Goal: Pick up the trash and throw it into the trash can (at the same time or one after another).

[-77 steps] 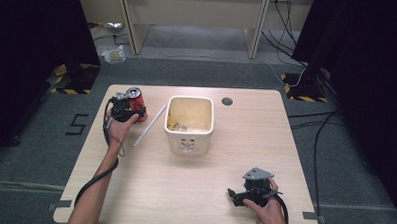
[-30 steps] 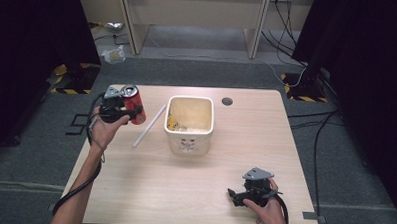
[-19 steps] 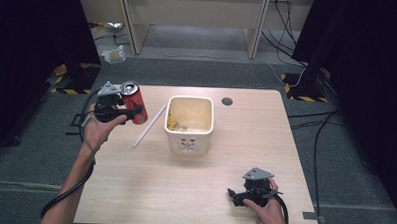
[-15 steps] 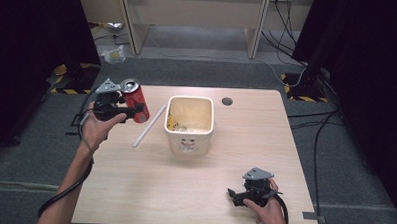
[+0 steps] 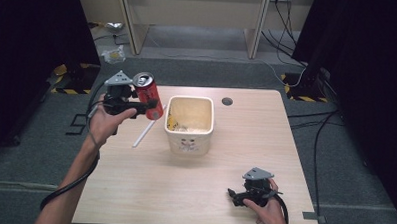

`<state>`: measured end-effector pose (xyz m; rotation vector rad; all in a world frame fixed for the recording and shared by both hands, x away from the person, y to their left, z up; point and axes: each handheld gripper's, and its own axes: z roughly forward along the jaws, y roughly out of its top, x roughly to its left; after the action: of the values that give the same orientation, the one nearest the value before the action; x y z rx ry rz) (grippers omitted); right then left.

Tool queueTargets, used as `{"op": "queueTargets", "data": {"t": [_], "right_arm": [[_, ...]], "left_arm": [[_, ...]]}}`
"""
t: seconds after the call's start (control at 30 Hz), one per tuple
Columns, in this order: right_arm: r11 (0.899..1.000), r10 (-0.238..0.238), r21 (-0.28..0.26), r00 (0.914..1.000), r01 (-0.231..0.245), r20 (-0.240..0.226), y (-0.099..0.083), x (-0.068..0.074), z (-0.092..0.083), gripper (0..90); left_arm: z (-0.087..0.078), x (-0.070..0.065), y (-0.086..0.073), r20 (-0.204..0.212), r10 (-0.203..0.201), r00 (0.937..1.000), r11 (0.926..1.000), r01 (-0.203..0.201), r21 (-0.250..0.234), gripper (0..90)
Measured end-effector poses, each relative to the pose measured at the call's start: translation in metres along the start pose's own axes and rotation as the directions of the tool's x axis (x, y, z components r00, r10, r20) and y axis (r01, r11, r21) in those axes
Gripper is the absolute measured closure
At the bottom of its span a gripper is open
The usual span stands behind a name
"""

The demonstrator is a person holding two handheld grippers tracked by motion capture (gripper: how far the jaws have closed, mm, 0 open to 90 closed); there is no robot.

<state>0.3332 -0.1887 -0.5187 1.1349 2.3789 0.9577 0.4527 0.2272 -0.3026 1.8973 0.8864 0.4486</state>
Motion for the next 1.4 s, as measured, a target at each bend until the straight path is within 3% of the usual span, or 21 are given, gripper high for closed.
{"op": "queueTargets", "data": {"t": [0.3,0.6,0.9,1.27,1.4], "right_arm": [[1.000,0.003,0.000,1.0000,-0.003,-0.002,0.000,0.000,0.000,0.3],[1.000,-0.002,0.000,1.0000,0.002,0.000,0.000,0.000,0.000,0.3],[1.000,-0.002,0.000,1.0000,0.002,0.000,0.000,0.000,0.000,0.3],[1.000,-0.004,-0.001,1.0000,0.004,0.000,0.000,0.000,0.000,0.3],[1.000,-0.004,-0.003,1.0000,0.004,0.000,0.000,0.000,0.000,0.3]], "left_arm": [[0.033,-0.028,0.012,0.059,0.038,0.9975,0.9990,-0.039,0.020,34.3],[0.064,-0.046,0.010,0.086,0.056,0.9947,0.9968,-0.061,0.052,34.2],[0.090,-0.051,0.002,0.088,0.051,0.9948,0.9939,-0.060,0.092,34.1],[0.111,-0.052,-0.015,0.098,0.047,0.9941,0.9842,-0.063,0.165,33.8],[0.115,-0.053,-0.021,0.097,0.039,0.9945,0.9771,-0.059,0.205,33.8]]}}
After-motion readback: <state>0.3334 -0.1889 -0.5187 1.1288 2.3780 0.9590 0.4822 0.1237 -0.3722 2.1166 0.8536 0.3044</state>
